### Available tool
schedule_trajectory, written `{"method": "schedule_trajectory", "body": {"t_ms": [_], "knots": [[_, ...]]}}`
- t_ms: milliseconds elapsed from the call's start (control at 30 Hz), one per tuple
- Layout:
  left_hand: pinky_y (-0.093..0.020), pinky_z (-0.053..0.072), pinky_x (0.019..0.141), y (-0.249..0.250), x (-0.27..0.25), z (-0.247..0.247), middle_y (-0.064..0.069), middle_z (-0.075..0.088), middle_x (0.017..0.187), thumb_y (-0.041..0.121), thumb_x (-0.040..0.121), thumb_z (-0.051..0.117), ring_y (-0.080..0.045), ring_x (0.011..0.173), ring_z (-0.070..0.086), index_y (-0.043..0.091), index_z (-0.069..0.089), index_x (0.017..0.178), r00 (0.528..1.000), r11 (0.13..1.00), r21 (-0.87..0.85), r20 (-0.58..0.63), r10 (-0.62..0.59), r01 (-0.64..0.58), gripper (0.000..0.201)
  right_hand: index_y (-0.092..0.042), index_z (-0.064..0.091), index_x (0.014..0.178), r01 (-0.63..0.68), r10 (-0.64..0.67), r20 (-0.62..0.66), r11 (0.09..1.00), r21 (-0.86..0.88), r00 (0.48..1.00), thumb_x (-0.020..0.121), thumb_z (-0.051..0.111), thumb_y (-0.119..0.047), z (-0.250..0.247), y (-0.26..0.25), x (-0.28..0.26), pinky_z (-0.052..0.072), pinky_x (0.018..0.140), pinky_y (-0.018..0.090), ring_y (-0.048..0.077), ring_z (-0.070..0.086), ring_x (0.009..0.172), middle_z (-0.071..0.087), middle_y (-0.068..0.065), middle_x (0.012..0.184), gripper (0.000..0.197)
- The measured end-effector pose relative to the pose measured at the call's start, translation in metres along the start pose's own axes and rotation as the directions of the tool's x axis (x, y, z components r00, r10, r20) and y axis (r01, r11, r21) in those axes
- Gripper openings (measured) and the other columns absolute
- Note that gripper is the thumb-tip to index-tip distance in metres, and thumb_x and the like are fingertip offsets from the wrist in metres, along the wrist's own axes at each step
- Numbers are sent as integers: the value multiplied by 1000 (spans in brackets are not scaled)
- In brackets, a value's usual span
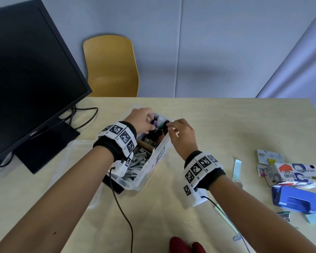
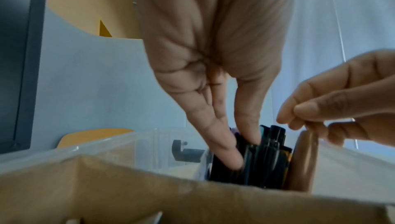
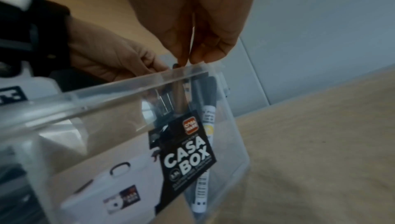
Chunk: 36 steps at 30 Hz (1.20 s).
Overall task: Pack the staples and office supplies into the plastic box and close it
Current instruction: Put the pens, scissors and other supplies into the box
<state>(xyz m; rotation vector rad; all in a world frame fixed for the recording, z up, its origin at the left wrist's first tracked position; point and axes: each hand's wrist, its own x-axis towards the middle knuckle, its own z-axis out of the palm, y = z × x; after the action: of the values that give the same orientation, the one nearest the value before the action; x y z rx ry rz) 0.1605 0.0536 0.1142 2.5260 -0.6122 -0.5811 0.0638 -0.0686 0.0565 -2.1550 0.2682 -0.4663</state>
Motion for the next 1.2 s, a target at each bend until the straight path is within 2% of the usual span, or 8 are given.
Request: {"method": "schedule_trajectory", "body": {"t_ms": [133,233,433,600,767,1000,1100,1200], "knots": [[-7,48,49,6,6,1,-11,57,97,5,90,56,-12,56,55,4,64,114,994,994,-81,-84,70,-77,25,-10,60,122,27,-2,131,981,-191,991,92,54,-17,0,12,-1,32,97,30,33,46,114,50,11,133,32],[-28,55,76,12,12,0,-10,62,78,8,90,58,-21,68,57,-2,70,96,993,995,34,-69,100,-98,17,-16,58,124,79,-31,161,951,-300,986,95,46,-23,-4,9,-4,37,95,39,32,41,117,45,4,140,33],[-37,41,95,23,19,16,-16,53,115,16,91,58,-33,107,52,8,69,100,998,948,313,-10,67,-61,17,-20,62,118,7,96,199,887,-461,975,96,43,-31,-8,-3,4,36,96,40,26,39,122,42,1,137,31],[-41,54,81,19,27,21,-19,59,100,2,84,61,-35,84,62,12,57,64,997,977,212,-69,20,-5,22,-7,64,108,-168,199,132,963,-212,971,92,46,-18,4,-9,7,42,96,43,31,49,114,46,10,129,27],[-5,46,44,17,29,9,-16,65,79,-3,86,58,-12,54,61,-2,67,78,998,998,58,-56,39,-36,12,-12,60,120,-32,57,128,981,-191,990,94,43,-21,3,6,-12,42,96,45,34,49,118,42,13,140,32],[-23,55,72,-2,22,-25,-9,63,77,-1,88,54,-11,61,60,-6,67,89,989,1000,-8,-146,-13,11,14,-16,68,103,197,-145,148,871,-451,978,89,29,-36,10,6,-22,42,89,48,31,51,120,63,0,119,46],[-28,50,84,-17,17,-30,-8,64,82,2,89,53,-21,81,60,-4,68,90,991,988,90,26,-130,127,16,-17,65,113,150,-54,217,876,-459,975,94,32,-32,7,-1,-10,30,100,49,29,35,132,56,-2,130,41],[-15,41,49,-20,11,-20,-8,49,68,2,96,41,-13,53,49,6,52,73,926,959,-5,262,-272,283,26,-18,53,127,106,0,248,904,-415,969,97,39,-28,8,-5,-6,23,104,46,28,20,138,45,-3,140,35]]}}
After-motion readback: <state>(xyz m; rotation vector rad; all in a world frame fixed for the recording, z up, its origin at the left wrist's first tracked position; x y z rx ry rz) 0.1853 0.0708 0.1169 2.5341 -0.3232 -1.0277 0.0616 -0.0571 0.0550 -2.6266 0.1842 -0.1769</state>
